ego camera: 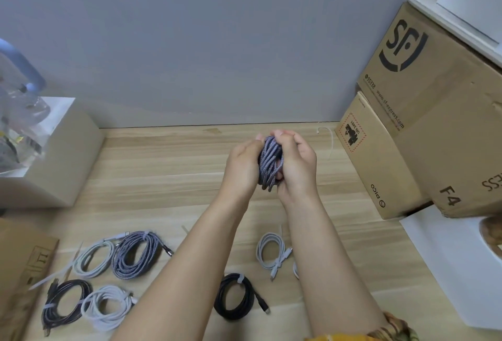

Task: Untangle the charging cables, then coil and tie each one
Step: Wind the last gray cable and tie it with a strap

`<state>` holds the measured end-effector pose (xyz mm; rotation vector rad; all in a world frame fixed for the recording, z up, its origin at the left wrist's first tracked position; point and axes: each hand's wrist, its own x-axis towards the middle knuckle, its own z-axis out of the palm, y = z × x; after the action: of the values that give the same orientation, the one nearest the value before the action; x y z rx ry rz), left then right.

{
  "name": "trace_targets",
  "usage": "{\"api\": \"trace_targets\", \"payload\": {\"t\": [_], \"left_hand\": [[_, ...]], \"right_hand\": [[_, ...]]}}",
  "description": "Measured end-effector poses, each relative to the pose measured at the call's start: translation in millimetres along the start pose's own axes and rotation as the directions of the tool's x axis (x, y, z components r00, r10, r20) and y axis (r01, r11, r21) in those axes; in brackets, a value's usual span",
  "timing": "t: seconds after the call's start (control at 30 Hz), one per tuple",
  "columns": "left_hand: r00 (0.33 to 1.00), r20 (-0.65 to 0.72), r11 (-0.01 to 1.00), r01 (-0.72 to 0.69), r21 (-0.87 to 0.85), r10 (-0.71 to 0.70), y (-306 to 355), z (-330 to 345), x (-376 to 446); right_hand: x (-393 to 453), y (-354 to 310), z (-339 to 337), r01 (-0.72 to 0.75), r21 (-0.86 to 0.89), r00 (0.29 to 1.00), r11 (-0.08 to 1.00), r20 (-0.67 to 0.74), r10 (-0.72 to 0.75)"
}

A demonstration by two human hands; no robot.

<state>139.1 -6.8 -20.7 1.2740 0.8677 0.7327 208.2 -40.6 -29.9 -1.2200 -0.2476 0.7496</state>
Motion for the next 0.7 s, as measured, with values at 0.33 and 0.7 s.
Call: {"api": "trace_targets", "payload": {"t": [0.33, 0.7], "left_hand": [[0.970, 0.220, 0.990, -0.118, 0.080, 0.098, -30, 14, -6], [0.975, 0.217, 0.944, -0.119, 0.306, 0.053, -60, 48, 51]], "right_hand": [[25, 3, -19, -0.157, 0.151, 0.984, 0.976, -0.062, 0.168], [97, 26, -55, -0.317, -0.056, 0.946, 0.947, 0.052, 0.319]]}}
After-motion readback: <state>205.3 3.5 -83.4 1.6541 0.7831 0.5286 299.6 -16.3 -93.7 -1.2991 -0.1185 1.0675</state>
